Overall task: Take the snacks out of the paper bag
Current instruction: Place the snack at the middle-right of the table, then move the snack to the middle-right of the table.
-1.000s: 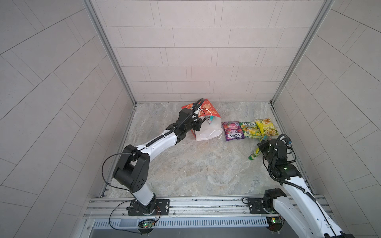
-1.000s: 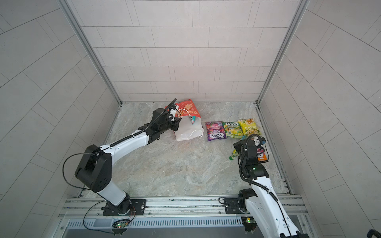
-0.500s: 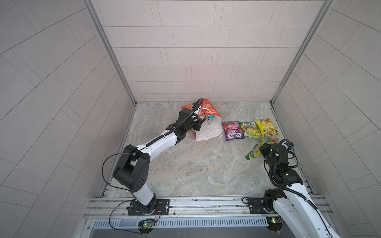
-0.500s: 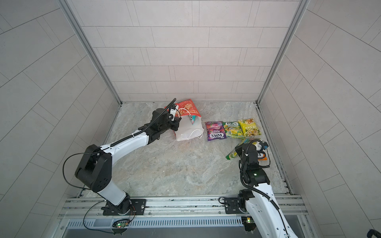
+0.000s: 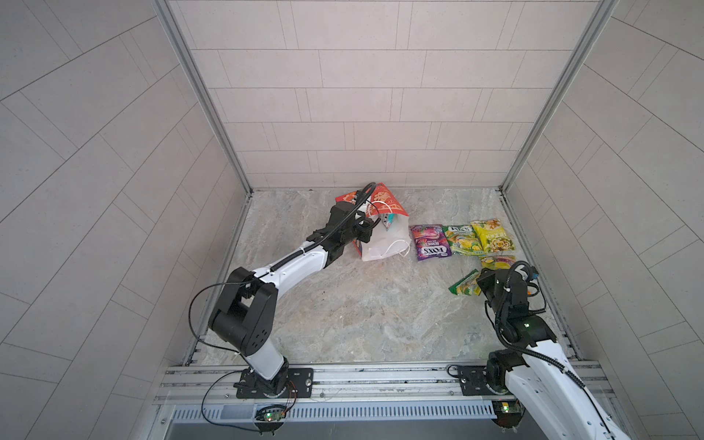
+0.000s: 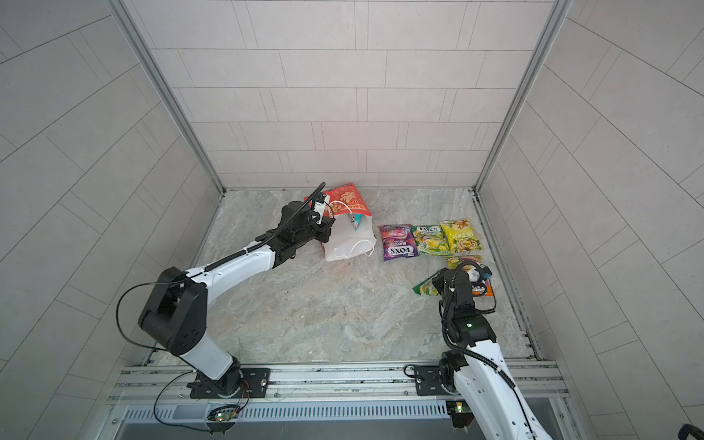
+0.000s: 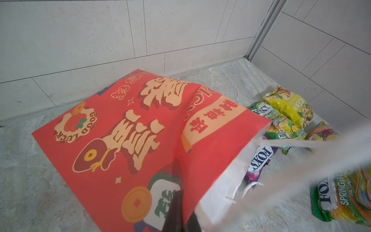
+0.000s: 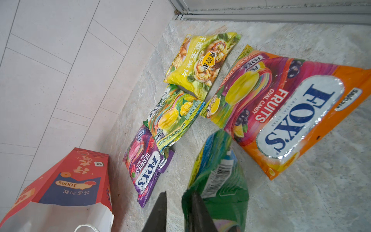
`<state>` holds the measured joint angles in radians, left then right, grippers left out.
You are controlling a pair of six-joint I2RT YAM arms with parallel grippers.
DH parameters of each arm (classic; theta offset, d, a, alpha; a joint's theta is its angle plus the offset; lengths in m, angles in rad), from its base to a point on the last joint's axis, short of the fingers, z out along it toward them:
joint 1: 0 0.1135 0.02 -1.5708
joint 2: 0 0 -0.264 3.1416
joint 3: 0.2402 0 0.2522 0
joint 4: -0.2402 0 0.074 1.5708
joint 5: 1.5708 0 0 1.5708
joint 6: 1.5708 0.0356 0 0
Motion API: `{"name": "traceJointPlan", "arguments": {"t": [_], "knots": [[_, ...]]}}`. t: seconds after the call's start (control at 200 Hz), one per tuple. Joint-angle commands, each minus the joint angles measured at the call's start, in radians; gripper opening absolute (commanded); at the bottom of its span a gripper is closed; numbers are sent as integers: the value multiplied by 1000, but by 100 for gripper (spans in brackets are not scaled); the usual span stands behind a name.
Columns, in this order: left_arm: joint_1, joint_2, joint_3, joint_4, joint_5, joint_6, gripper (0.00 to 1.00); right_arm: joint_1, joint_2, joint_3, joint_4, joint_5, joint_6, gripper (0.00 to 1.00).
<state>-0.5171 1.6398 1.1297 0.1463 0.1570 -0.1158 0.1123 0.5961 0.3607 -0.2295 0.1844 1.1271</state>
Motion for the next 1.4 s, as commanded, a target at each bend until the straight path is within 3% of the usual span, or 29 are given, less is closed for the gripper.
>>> {"name": "traceJointPlan", "arguments": {"t": [0.0,0.17,0.33,0.46,0.58,0.716,0.776,0.876,1.066,1.396], "knots": [[7,-11,-17,22,5,-8,0,12,13,-10,-18,-22,0,29],[6,-11,-19,27,7,-9,0,46,6,-15,-82,-59,-48,39],[6,0,-15,27,9,-8,0,64,6,1,-143,-127,-81,41],[8,6,-10,23,10,-5,0,107,-2,84,-161,-111,-243,44],[12,6,-11,22,16,-8,0,117,126,219,-198,-182,-412,47],[14,-1,-13,21,18,-8,0,160,302,368,-320,-237,-492,47],[15,-10,-17,19,17,-8,0,196,358,402,-331,-275,-540,45],[19,-22,-26,21,11,-7,0,293,465,475,-421,-208,-595,39],[26,-20,-36,36,17,-14,0,319,662,494,-444,-256,-601,14],[26,-20,-38,33,22,-19,0,323,900,495,-388,-239,-582,12]]}}
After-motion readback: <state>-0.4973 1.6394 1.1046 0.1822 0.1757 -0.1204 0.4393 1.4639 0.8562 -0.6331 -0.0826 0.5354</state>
